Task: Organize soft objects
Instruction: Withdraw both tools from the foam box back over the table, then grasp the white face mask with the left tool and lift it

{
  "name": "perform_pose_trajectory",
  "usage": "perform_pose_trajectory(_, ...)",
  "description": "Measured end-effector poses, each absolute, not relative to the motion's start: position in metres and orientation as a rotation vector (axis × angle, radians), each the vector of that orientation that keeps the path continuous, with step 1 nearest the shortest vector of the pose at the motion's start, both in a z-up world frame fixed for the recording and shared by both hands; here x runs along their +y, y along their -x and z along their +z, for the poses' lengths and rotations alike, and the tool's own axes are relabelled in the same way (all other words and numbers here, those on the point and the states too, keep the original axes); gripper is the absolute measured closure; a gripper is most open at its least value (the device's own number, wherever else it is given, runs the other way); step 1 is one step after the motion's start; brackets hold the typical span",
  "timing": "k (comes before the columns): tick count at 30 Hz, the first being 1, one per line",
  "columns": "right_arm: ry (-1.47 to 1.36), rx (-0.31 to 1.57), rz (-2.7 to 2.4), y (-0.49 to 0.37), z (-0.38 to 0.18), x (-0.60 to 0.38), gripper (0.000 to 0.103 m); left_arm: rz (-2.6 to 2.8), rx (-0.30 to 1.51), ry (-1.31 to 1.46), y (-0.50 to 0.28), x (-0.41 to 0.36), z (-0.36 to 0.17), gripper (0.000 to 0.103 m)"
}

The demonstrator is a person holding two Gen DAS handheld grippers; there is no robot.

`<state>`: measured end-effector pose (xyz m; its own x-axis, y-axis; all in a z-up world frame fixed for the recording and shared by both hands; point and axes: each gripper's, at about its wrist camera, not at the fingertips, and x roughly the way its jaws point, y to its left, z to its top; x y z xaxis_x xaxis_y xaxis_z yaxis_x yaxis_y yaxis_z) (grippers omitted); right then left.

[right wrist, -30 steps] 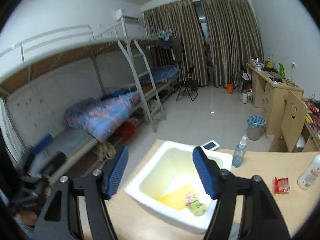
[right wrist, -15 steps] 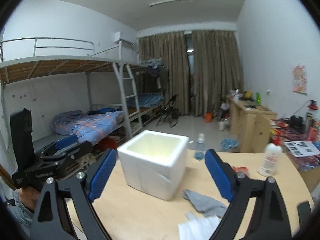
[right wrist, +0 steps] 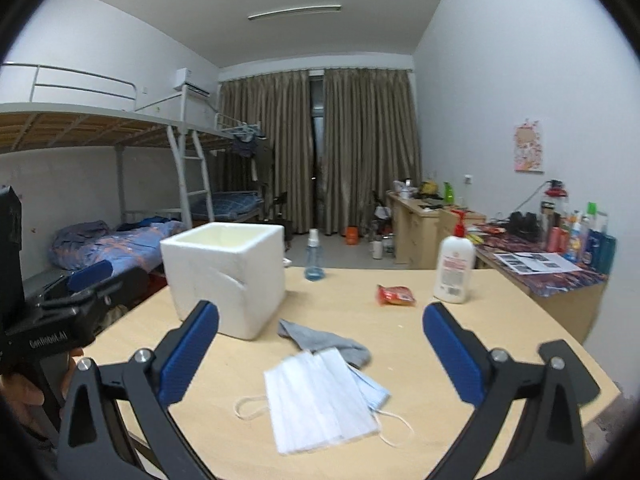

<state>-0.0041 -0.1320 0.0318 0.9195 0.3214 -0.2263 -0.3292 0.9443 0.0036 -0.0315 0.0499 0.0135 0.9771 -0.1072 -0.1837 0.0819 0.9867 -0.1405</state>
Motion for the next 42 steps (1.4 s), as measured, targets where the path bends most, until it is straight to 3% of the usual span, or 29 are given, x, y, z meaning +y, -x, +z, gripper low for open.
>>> perform_pose_trajectory(17,-0.013,0.266,0.269,0.036,-0.010,-0.173,0.000,-0.153,0.229,0.062,0.045,0.001,-0.018,0.000)
perform_pose_trajectory(42,-0.029,0.328,0.223,0.028,-0.019,-0.190,0.000,-0.175,0.291,-0.004,0.025,-0.015,-0.029,0.000)
